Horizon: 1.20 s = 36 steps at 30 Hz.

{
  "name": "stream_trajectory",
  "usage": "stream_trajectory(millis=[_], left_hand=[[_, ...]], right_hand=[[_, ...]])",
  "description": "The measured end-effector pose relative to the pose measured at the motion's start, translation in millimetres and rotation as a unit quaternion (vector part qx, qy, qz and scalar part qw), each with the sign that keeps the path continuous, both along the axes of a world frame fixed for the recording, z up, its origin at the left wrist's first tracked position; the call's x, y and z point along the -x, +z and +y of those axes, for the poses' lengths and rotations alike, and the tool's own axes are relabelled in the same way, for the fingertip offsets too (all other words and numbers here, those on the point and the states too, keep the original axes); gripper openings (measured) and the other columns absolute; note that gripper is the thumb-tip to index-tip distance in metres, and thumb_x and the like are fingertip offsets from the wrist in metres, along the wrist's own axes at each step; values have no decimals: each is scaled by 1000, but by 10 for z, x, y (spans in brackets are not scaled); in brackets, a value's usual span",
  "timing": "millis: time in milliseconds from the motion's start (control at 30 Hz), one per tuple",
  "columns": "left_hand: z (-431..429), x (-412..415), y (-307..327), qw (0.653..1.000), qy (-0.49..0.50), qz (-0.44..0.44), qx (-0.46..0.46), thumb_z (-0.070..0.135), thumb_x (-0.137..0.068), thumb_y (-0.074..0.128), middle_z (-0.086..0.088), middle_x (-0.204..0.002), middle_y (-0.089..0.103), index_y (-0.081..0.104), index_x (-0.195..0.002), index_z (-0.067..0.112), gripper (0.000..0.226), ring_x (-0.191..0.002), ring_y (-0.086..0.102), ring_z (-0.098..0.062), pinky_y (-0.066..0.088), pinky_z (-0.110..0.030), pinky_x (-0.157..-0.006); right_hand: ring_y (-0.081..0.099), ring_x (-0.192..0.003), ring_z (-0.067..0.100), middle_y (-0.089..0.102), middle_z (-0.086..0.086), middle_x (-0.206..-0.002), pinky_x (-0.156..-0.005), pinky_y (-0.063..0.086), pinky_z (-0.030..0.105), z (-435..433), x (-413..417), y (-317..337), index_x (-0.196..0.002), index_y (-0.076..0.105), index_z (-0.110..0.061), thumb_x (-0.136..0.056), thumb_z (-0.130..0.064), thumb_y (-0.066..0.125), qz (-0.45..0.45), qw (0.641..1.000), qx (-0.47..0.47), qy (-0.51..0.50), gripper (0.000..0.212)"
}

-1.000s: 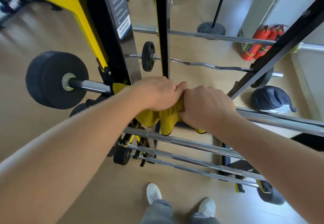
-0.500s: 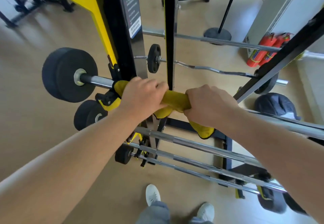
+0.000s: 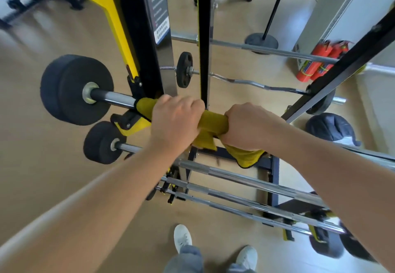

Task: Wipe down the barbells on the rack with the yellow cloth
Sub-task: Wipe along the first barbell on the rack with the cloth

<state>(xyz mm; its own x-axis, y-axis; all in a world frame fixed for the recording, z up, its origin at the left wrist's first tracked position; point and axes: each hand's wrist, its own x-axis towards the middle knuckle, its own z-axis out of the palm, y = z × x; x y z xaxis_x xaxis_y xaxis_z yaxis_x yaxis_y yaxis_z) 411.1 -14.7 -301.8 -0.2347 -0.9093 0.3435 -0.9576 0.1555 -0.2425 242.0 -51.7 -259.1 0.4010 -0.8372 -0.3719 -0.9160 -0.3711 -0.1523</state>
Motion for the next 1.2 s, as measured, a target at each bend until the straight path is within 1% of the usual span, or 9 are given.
stream_trajectory(millis=[100,267,433,567,667,767,967,1100,1200], left_hand=[[-72,30,-65,999,-2,17,31,39,-93,58,5,-59,46,58,-76,21,25,-54,44,-17,33,-30,-61],[-217,-59,198,980,-46,-7,-195,31,-89,60,8,-60,43,47,-73,26,21,-51,41,-9,29,-25,-45],[-517,44,515,858,42,48,-510,23,-79,71,0,-70,63,64,-80,18,9,-58,61,-15,49,-24,-48],[-177,34,164,986,11,-20,-168,27,-84,60,7,-55,50,48,-63,25,24,-48,46,-11,31,-26,-48],[-75,59,-71,1000,3,-6,17,22,-86,62,4,-50,46,49,-62,22,27,-47,45,-18,27,-29,-57],[-116,50,-23,1000,-16,-26,-3,32,-89,58,4,-50,44,50,-64,20,28,-46,44,-20,29,-30,-56],[-120,16,155,995,-47,7,-85,40,-94,46,8,-53,27,36,-68,29,30,-51,39,-17,29,-29,-52],[-89,42,123,999,-23,-19,-44,35,-92,50,7,-48,31,33,-60,24,38,-45,35,-19,25,-28,-50],[-116,49,43,997,-22,-34,-66,30,-93,46,5,-53,40,35,-65,25,31,-47,40,-21,29,-31,-53]], right_hand=[[60,-63,18,59,-2,-74,-59,54,32,18,-1,-21,-89,59,-26,-85,-42,60,2,1000,20,-13,17],[51,-61,18,52,-2,-74,-54,46,31,137,-9,-20,-88,50,-31,-90,-39,56,21,995,102,-8,10],[49,-61,17,52,-1,-75,-53,43,31,141,1,-39,-98,58,-26,-90,-32,53,30,995,92,-12,11],[55,-65,18,56,1,-79,-53,45,30,54,-43,8,-91,53,-22,-88,-39,57,25,999,12,-28,19],[60,-64,16,61,1,-75,-55,45,28,-42,-75,115,-79,57,-18,-88,-41,63,12,992,-111,-56,25],[55,-65,14,59,3,-78,-60,44,27,-63,-172,211,-80,58,-15,-86,-29,68,13,985,-163,-63,18],[47,-60,22,47,-3,-67,-53,36,31,364,-301,-145,-89,51,-20,-96,-13,47,20,959,279,44,10],[57,-71,22,54,3,-77,-67,53,35,26,-354,85,-91,56,-16,-90,-24,60,19,1000,-4,-2,9],[65,-83,22,66,5,-93,-77,55,34,-184,-383,257,-96,63,-16,-85,-32,73,10,967,-254,4,22]])
